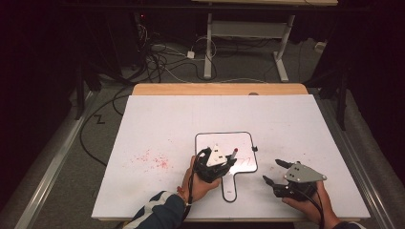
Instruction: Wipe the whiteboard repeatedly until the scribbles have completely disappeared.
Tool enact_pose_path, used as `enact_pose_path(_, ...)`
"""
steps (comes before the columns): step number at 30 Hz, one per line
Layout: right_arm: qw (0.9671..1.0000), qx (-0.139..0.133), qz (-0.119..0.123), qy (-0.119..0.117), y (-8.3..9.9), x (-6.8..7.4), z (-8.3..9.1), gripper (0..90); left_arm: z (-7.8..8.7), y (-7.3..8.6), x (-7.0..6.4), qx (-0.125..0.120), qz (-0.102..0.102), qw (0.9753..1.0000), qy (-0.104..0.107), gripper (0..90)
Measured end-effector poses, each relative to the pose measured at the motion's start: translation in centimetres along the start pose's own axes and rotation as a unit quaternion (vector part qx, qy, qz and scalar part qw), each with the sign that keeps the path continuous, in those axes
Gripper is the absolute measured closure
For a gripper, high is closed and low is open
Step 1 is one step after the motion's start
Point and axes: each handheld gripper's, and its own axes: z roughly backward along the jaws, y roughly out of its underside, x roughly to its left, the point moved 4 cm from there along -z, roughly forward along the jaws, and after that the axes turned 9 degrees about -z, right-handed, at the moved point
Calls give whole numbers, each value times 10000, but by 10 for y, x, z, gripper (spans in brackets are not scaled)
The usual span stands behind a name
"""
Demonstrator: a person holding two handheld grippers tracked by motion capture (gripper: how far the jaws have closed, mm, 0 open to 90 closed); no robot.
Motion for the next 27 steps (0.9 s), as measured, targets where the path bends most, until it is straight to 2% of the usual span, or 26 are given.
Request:
enact_pose_path(3,10000,2,-12,24,1,-1,1,314,9,5,7,123,19,9999,-119,787)
enact_pose_path(5,10000,2,-36,30,1,-2,1,315,17,10,12,161,108,9997,-145,787)
enact_pose_path(7,10000,-1,-30,52,1,-3,2,315,24,15,15,246,78,9994,-245,787)
enact_pose_path(9,10000,-15,-27,45,0,-2,2,315,30,19,16,171,173,9996,-138,787)
enact_pose_path(13,10000,3,-9,36,0,-1,1,315,34,22,11,55,242,9997,-70,787)
enact_pose_path(14,10000,9,-6,37,0,-1,1,315,33,21,9,37,158,9998,-94,787)
enact_pose_path(15,10000,17,-6,47,0,0,1,315,31,21,7,81,206,9997,-118,787)
enact_pose_path(18,10000,9,14,23,-1,0,0,315,21,15,9,4,279,9996,-34,787)
enact_pose_path(20,10000,8,19,4,-1,1,0,315,13,10,8,29,167,9998,-45,787)
enact_pose_path(25,10000,41,15,-11,0,0,-1,316,-8,-4,2,-70,234,9994,252,787)
enact_pose_path(27,10000,36,16,-7,0,0,0,315,-16,-11,-4,-43,93,9994,318,787)
